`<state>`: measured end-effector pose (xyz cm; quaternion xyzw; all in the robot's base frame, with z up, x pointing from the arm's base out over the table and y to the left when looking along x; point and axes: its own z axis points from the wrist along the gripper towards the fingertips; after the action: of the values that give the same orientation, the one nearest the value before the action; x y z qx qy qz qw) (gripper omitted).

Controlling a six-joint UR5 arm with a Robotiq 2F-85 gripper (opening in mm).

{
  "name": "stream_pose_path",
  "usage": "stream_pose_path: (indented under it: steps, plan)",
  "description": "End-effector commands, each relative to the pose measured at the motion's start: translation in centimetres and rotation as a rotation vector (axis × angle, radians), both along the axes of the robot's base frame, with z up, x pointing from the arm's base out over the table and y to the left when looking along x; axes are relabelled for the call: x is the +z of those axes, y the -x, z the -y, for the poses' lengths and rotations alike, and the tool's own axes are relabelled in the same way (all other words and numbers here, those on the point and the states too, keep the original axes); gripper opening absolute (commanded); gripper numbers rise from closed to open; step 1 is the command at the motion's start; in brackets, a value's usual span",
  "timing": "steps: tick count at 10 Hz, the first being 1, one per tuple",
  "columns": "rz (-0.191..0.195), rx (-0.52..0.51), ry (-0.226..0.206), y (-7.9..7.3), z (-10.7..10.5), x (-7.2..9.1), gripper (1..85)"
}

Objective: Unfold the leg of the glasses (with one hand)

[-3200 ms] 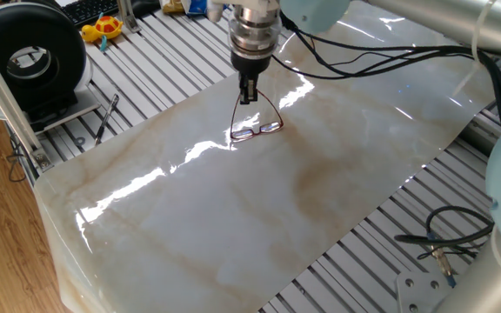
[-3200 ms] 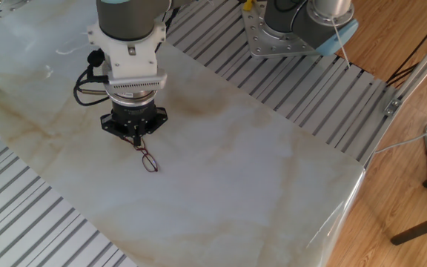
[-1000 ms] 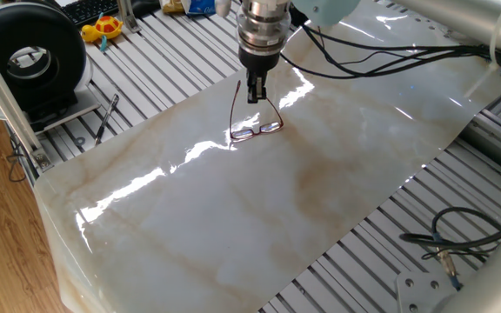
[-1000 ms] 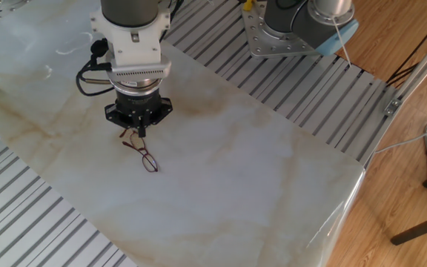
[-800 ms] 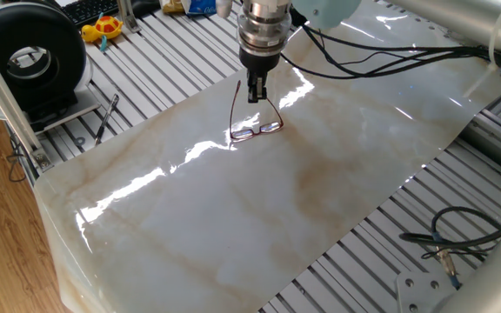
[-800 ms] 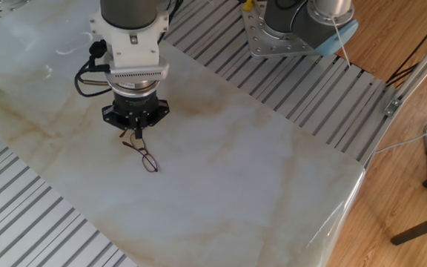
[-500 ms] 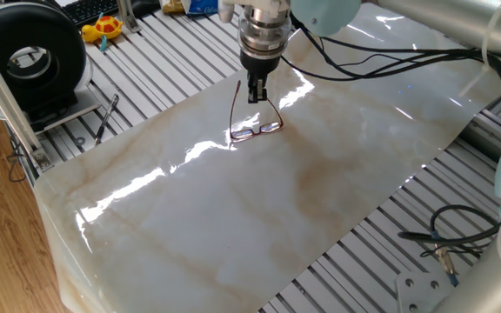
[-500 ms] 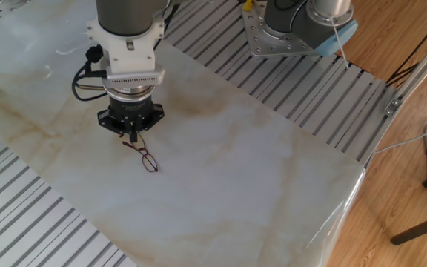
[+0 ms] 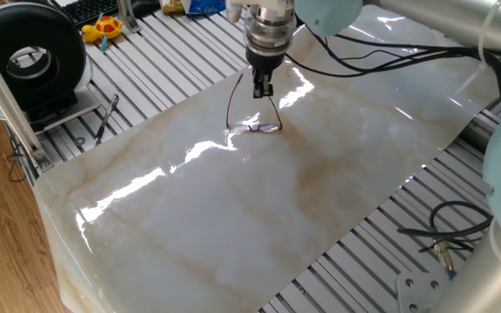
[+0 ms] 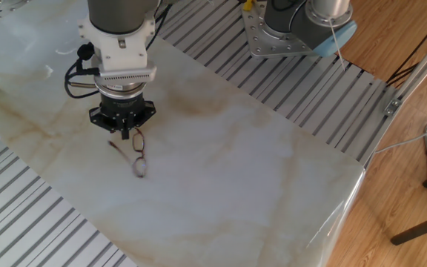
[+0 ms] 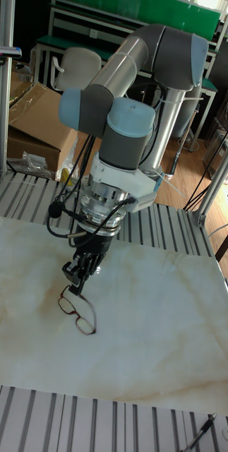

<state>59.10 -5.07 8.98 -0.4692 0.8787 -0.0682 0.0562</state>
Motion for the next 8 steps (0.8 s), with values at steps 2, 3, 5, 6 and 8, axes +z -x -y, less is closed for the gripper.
stream_pose_path:
  steps: [2, 3, 5, 6, 8]
  plan:
    - [-0.001, 0.003, -0.008, 0.5, 0.9, 0.2, 1.3]
    - [-0.002, 0.003, -0.014, 0.5, 0.6, 0.2, 1.3]
    - [-0.007, -0.003, -0.025, 0.6, 0.2, 0.2, 1.3]
    - [-0.017, -0.014, -0.036, 0.9, -0.3, 0.5, 1.3]
    - [-0.025, -0.036, -0.040, 1.3, -1.2, 1.8, 1.3]
